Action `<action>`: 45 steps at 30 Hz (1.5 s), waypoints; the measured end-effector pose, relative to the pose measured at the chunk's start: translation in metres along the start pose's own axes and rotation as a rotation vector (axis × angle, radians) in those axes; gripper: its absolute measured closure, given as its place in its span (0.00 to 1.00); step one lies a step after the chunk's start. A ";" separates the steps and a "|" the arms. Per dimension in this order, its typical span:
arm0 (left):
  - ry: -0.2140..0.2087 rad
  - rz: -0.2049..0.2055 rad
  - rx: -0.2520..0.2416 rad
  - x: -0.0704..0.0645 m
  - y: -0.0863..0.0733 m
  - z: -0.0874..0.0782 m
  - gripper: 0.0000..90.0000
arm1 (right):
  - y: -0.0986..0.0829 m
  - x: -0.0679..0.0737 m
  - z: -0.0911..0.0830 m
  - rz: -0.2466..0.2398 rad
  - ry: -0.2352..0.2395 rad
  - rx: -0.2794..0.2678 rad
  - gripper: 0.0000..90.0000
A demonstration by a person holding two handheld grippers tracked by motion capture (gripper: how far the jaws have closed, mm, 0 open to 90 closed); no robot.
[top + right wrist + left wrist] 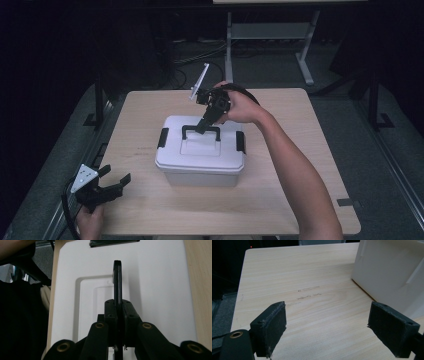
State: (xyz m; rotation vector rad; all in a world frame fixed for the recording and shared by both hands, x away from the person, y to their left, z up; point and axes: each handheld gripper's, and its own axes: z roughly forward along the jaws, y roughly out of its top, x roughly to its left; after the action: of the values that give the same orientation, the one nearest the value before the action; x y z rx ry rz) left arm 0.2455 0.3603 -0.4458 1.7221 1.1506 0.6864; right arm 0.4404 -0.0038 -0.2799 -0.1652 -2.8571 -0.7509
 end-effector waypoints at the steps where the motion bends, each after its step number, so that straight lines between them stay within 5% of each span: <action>1: 0.000 0.000 0.000 0.000 0.000 0.000 0.16 | 0.000 0.000 0.000 0.001 0.002 0.000 0.93; 19: 0.003 -0.005 -0.005 0.001 0.000 -0.002 0.16 | -0.001 -0.002 0.007 0.015 0.007 -0.002 0.93; 34: 0.006 -0.010 -0.006 0.000 -0.001 -0.002 0.16 | -0.014 -0.002 -0.008 0.047 -0.030 -0.056 0.79; 45: 0.007 -0.006 -0.005 -0.001 0.000 -0.002 0.16 | -0.017 0.001 -0.008 0.037 -0.022 -0.051 0.92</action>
State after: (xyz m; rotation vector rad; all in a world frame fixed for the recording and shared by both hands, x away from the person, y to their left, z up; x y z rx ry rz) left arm 0.2434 0.3606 -0.4452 1.7123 1.1575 0.6915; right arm 0.4375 -0.0224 -0.2814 -0.2338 -2.8492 -0.8196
